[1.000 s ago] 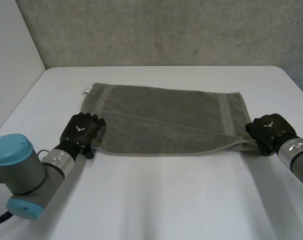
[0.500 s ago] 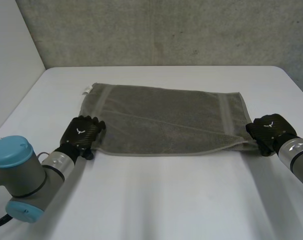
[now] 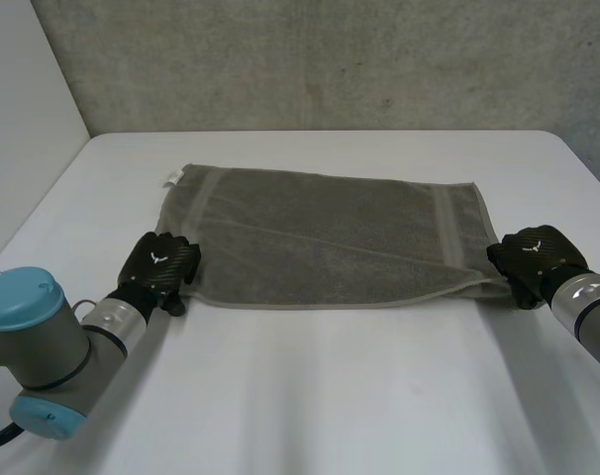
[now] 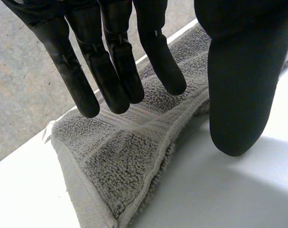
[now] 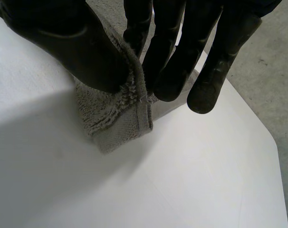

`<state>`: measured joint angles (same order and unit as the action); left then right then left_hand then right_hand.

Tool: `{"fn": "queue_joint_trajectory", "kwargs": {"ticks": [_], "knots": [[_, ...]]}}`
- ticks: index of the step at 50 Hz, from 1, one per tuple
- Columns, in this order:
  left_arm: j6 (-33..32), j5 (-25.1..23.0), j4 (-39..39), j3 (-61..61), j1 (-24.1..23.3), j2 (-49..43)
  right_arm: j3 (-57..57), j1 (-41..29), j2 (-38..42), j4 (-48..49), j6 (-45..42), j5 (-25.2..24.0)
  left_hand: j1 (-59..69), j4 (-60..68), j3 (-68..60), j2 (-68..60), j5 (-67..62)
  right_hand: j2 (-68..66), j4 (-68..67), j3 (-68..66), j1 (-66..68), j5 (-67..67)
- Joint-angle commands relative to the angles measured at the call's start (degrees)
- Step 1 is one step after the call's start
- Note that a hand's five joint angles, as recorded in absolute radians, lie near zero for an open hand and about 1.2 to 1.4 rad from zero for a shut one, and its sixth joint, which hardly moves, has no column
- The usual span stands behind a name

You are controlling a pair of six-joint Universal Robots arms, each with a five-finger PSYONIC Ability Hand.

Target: Fold the towel.

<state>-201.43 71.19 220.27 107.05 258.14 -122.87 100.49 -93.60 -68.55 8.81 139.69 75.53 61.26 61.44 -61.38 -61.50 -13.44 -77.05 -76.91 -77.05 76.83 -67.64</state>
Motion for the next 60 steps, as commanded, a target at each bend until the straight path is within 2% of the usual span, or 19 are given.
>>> {"fn": "queue_joint_trajectory", "kwargs": {"ticks": [1, 4, 6, 17, 21, 23, 24, 25, 32, 33, 34, 35, 53, 55, 56, 57, 58, 59, 60], "knots": [[-0.01, 0.17, 0.51, -0.09, 0.0, 0.0, 0.06, 0.0, 0.0, -0.03, -0.03, 0.06, 7.01, 6.83, -6.89, -6.77, -44.83, -2.95, -3.09, -2.95, 3.17, -2.36], [-0.01, 0.17, 0.77, -0.18, 0.0, 0.0, 0.06, -0.09, 0.0, -0.03, -0.03, 0.06, 3.62, 3.44, -3.5, -3.39, -41.44, -2.95, -3.09, -2.95, 3.17, -2.36], [0.08, 0.52, 0.77, -0.53, 0.0, 0.35, 0.06, 0.0, 0.0, -0.03, -0.03, 0.06, -7.43, -7.61, 7.55, 7.66, -30.4, -2.95, -3.09, -2.95, 3.17, -2.36], [0.95, 0.79, 0.69, 0.26, 0.0, 4.91, 0.06, 0.0, 0.0, -0.03, -0.03, 0.06, -33.35, -33.53, 33.47, 33.58, -4.48, -2.95, -3.09, -2.95, 3.17, -2.36], [0.95, 0.7, 0.68, 0.87, 0.0, 5.97, 0.06, 0.0, 0.0, 0.06, -0.03, 0.06, -35.24, -35.42, 35.36, 35.47, -2.58, -2.95, -3.09, -2.95, 3.17, -2.36], [0.95, 0.61, 0.69, 1.05, 0.0, 6.59, 0.06, 0.0, 0.0, 0.06, -0.03, 0.06, -31.03, -31.21, 31.15, 31.27, -6.79, -2.95, -3.09, -2.95, 3.17, -2.36], [1.13, 0.61, 0.6, 1.14, 0.17, 7.37, 0.06, 0.0, 0.0, 0.06, -0.03, 0.06, -12.71, -12.89, 12.83, 12.95, -25.11, -2.95, -3.09, -2.95, 3.17, -2.36], [1.74, 0.35, 0.6, 1.14, 0.44, 7.99, 0.06, 0.0, 0.0, 0.06, -0.12, 0.06, 16.44, 16.27, -16.33, -16.21, -54.27, -2.95, -3.09, -2.95, 3.17, -2.36], [8.32, 0.18, 0.51, 1.32, 1.32, 9.14, 0.06, 0.0, 0.09, 0.06, -0.12, 0.06, 18.74, 18.56, -18.62, -18.5, -56.56, -2.95, -3.09, -2.95, 3.17, -2.36], [9.82, 0.17, 0.6, 1.23, 1.4, 9.14, 0.06, 0.0, 0.0, 0.06, -0.12, 0.06, -8.72, -8.9, 8.84, 8.95, -29.1, -2.95, -3.09, -2.95, 3.17, -2.36], [9.83, 0.17, 0.6, 1.23, 1.4, 9.14, 0.06, 0.0, 0.0, 0.06, -0.12, 0.06, -8.99, -9.17, 9.11, 9.23, -28.83, -2.95, -3.09, -2.95, 3.17, -2.36], [10.44, 0.44, 0.6, 1.23, 1.49, 9.05, 0.06, 0.0, 0.0, 0.06, -0.12, 0.06, -35.31, -35.49, 35.43, 35.54, -2.52, -2.95, -3.09, -2.95, 3.17, -2.36], [10.97, -0.09, 0.07, 1.14, 1.32, 8.88, 0.06, -0.09, 0.09, 0.06, -0.12, 0.06, -46.84, -47.02, 46.96, 47.08, 9.02, -2.95, -3.09, -2.95, 3.17, -2.36], [10.97, -0.18, 0.07, 1.14, 1.4, 8.88, 0.06, 0.0, 0.09, 0.06, -0.12, 0.06, -37.35, -37.52, 37.46, 37.58, -0.48, -2.95, -3.09, -2.95, 3.17, -2.36], [10.97, -0.18, 0.07, 1.14, 1.4, 8.88, 0.06, 0.0, 0.09, 0.06, -0.12, 0.06, -37.26, -37.44, 37.38, 37.49, -0.57, -2.95, -3.09, -2.95, 3.17, -2.36], [10.97, -0.18, -0.02, 1.06, 1.4, 8.88, 0.06, 0.0, 0.09, 0.06, -0.12, 0.06, -3.78, -3.96, 3.9, 4.02, -34.04, -2.95, -3.09, -2.95, 3.17, -2.36], [10.97, -0.18, -0.02, 1.05, 1.4, 8.88, 0.06, 0.0, 0.09, 0.06, -0.12, 0.06, -3.45, -3.63, 3.57, 3.68, -34.37, -2.95, -3.09, -2.95, 3.17, -2.36], [11.06, -0.18, -0.02, 1.14, 1.49, 8.96, 0.06, 0.0, 0.09, 0.06, -0.12, 0.06, 18.51, 18.34, -18.39, -18.28, -56.34, -2.95, -3.09, -2.95, 3.17, -2.36], [10.98, -0.09, -0.02, 1.06, 1.58, 8.96, 0.06, 0.0, 0.09, 0.06, -0.12, 0.06, 18.73, 18.55, -18.61, -18.5, -56.56, -2.95, -3.09, -2.95, 3.17, -2.36]]}}
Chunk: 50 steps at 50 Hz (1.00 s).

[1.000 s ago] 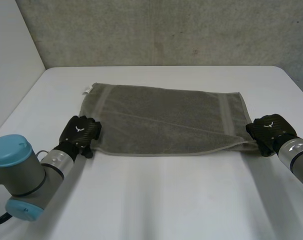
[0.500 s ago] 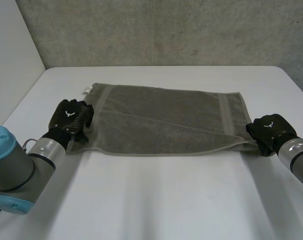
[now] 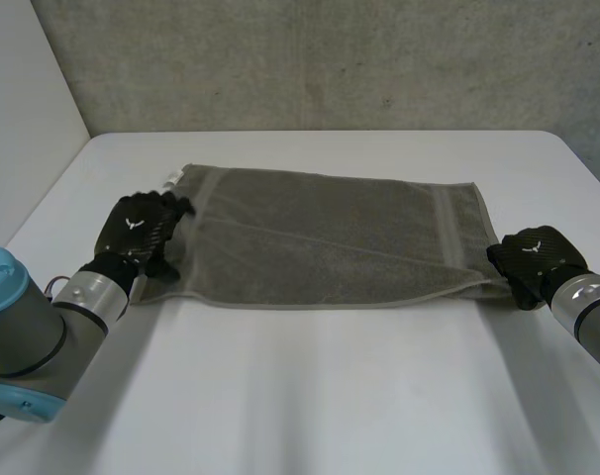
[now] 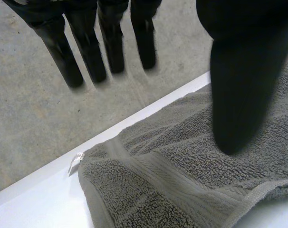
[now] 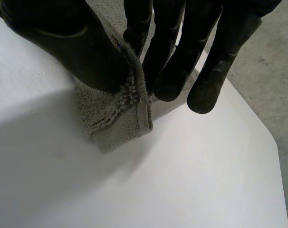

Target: Fold the towel.

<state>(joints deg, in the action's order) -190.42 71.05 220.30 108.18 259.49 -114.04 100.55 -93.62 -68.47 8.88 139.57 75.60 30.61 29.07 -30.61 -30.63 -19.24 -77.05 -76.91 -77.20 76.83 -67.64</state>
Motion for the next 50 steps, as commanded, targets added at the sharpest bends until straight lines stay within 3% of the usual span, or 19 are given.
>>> {"fn": "queue_joint_trajectory", "kwargs": {"ticks": [1, 9, 10, 11, 13, 30, 46, 47, 50], "knots": [[-0.04, 0.06, -0.05, -0.07, 0.22, 0.13, 0.0, 0.01, 0.01, 0.0, 0.0, -0.02, 49.39, 50.93, -49.39, -49.37, -50.76, -2.95, -3.09, -2.8, 3.17, -2.36], [-0.47, 0.14, 0.3, -0.16, 0.22, -1.01, 0.0, 0.01, 0.01, 0.0, -0.08, -0.02, 45.55, 47.08, -45.55, -45.53, -46.91, -2.95, -3.09, -2.8, 3.17, -2.36], [-0.56, 0.06, 0.39, -0.25, 0.22, -1.53, 0.0, 0.01, 0.01, 0.0, -0.09, -0.02, 21.07, 22.6, -21.07, -21.05, -22.43, -2.95, -3.09, -2.8, 3.17, -2.36], [-0.65, 0.06, 0.39, -0.42, 0.22, -1.97, 0.0, 0.01, 0.01, 0.0, 0.0, -0.02, 4.67, 6.2, -4.67, -4.65, -6.03, -2.95, -3.09, -2.8, 3.17, -2.36], [-0.65, 0.06, 0.39, -0.6, 0.22, -2.41, 0.0, -0.07, 0.01, 0.0, 0.0, 0.07, 1.34, 2.87, -1.34, -1.32, -2.7, -2.95, -3.09, -2.8, 3.17, -2.36], [-8.03, 0.06, 0.3, -0.95, 0.14, -6.28, 0.0, 0.01, 0.1, 0.09, -0.09, -0.02, 1.3, 2.84, -1.3, -1.29, -2.67, -2.95, -3.09, -2.8, 3.17, -2.36], [-8.12, -0.03, 0.74, -2.44, -0.3, -9.18, -0.09, -0.07, 0.36, 0.09, -0.26, -0.02, 2.32, 3.85, -2.32, -2.3, -3.68, -2.95, -3.09, -2.8, 3.17, -2.36], [-14.36, 0.58, -8.14, -13.6, -3.47, -14.28, 0.88, -0.07, -1.4, 0.0, -0.17, -0.02, -1.39, 0.15, 1.39, 1.4, 0.02, -2.95, -3.09, -2.8, 3.17, -2.36], [-14.36, 0.85, -8.14, -15.01, -3.47, -15.07, 0.79, -0.07, -1.14, 0.0, -0.17, -0.02, -1.05, 0.48, 1.05, 1.07, -0.31, -2.95, -3.09, -2.8, 3.17, -2.36]]}}
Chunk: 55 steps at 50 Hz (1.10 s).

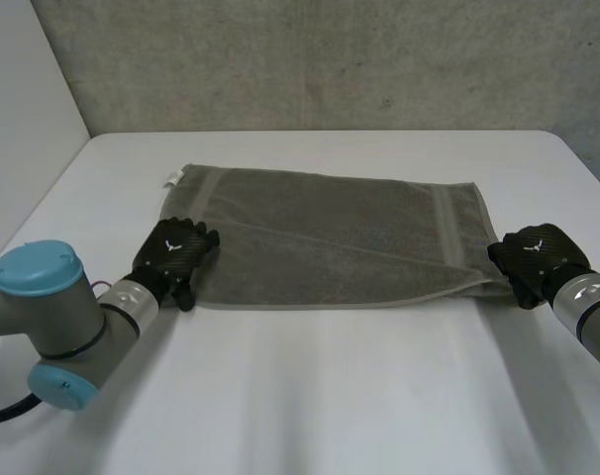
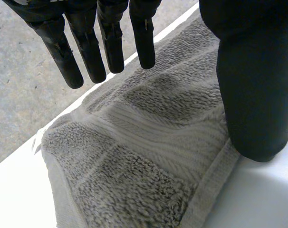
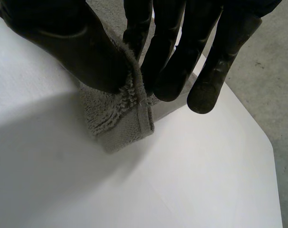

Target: Fold the towel.

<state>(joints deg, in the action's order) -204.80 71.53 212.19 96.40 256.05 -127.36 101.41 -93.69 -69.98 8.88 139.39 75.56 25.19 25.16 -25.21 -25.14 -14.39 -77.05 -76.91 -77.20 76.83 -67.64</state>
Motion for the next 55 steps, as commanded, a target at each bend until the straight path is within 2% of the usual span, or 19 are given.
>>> {"fn": "queue_joint_trajectory", "kwargs": {"ticks": [1, 13, 21, 24, 27, 29, 35, 40, 45, 50, 55], "knots": [[0.02, 0.37, -0.03, -3.84, -0.03, -2.01, -0.07, 0.0, 0.46, 0.0, 0.0, 0.03, 4.54, 4.57, -4.52, -4.58, -5.34, -2.95, -3.09, -2.8, 3.17, -2.36], [0.37, 2.3, 0.06, -4.99, -0.03, -2.1, -0.07, 0.0, 0.46, 0.0, 0.0, 0.03, 4.71, 4.74, -4.69, -4.75, -5.51, -2.95, -3.09, -2.8, 3.17, -2.36], [-0.25, 2.21, 0.24, -2.19, -0.03, -1.58, -0.07, 0.0, 0.46, 0.0, 0.0, 0.03, 19.31, 19.34, -19.29, -19.36, -20.11, -2.95, -3.09, -2.8, 3.17, -2.36], [-0.25, 2.48, 0.41, -2.27, -0.03, -1.31, -0.07, 0.0, 0.46, 0.0, 0.0, 0.03, 20.86, 20.88, -20.84, -20.9, -21.66, -2.95, -3.09, -2.8, 3.17, -2.36], [0.28, 5.02, 2.79, -3.06, 0.06, -0.79, -0.07, 0.0, 0.55, 0.0, 0.0, 0.03, 21.36, 21.39, -21.34, -21.41, -22.16, -2.95, -3.09, -2.8, 3.17, -2.36], [0.45, 8.7, 6.81, -3.41, 0.06, -0.52, -0.07, 0.0, 0.55, 0.0, 0.0, 0.03, 20.69, 20.72, -20.68, -20.74, -21.49, -2.95, -3.09, -2.8, 3.17, -2.36], [0.37, 10.47, 9.91, -2.79, 0.06, -0.96, -0.07, 0.0, 0.46, 0.0, 0.0, 0.03, 18.5, 18.53, -18.48, -18.55, -19.3, -2.95, -3.09, -2.8, 3.17, -2.36], [0.28, 9.51, 9.73, -1.92, 0.06, -1.4, 0.02, -0.09, 0.55, 0.0, 0.0, 0.03, 17.32, 17.35, -17.31, -17.37, -18.12, -2.95, -3.09, -2.8, 3.17, -2.36], [0.19, 3.72, 8.42, -0.34, -0.03, -1.49, 0.02, 0.0, 0.46, 0.0, 0.0, 0.03, 15.64, 15.67, -15.62, -15.69, -16.44, -2.95, -3.09, -2.8, 3.17, -2.36], [0.19, 0.37, 6.57, 0.46, -0.03, -1.49, -0.07, 0.0, 0.46, 0.0, 0.0, 0.03, 15.81, 15.84, -15.79, -15.86, -16.61, -2.95, -3.09, -2.8, 3.17, -2.36], [0.19, -0.42, 5.51, 0.54, -0.03, -1.49, -0.07, 0.0, 0.46, 0.0, 0.0, 0.03, 16.65, 16.68, -16.63, -16.69, -17.45, -2.95, -3.09, -2.8, 3.17, -2.36]]}}
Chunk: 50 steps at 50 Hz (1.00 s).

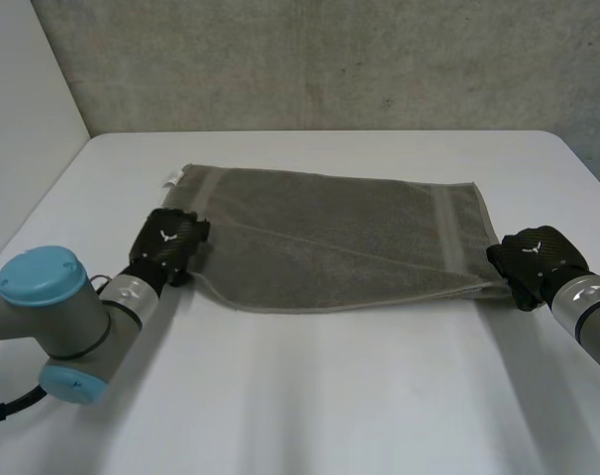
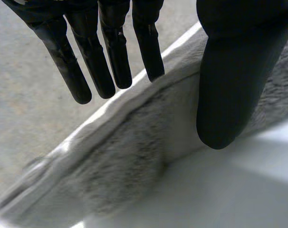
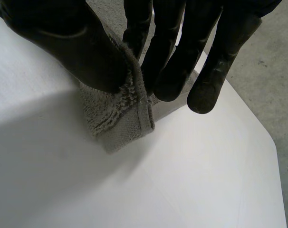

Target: Fold the towel.

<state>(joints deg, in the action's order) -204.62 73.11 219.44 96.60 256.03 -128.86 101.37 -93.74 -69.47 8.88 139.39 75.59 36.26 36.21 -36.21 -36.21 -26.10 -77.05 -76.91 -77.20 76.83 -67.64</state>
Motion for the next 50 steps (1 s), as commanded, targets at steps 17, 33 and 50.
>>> {"fn": "queue_joint_trajectory", "kwargs": {"ticks": [17, 33, 50], "knots": [[-0.08, -1.74, -4.1, 0.26, 0.09, 1.24, 0.06, 0.05, -0.14, 0.0, 0.0, 0.0, 43.74, 43.79, -43.79, -43.79, -43.9, -2.95, -3.09, -2.8, 3.17, -2.36], [-0.35, -2.0, -6.65, 0.97, 0.09, 1.24, 0.06, 0.05, -0.48, -0.09, 0.0, 0.0, 43.74, 43.79, -43.79, -43.79, -43.9, -2.95, -3.09, -2.8, 3.17, -2.36], [-0.79, -1.39, -18.7, 10.72, 3.78, 22.78, -5.39, 1.64, -12.79, -18.63, -5.1, -3.52, 43.74, 43.79, -43.79, -43.79, -43.9, -2.95, -3.09, -2.8, 3.17, -2.36]]}}
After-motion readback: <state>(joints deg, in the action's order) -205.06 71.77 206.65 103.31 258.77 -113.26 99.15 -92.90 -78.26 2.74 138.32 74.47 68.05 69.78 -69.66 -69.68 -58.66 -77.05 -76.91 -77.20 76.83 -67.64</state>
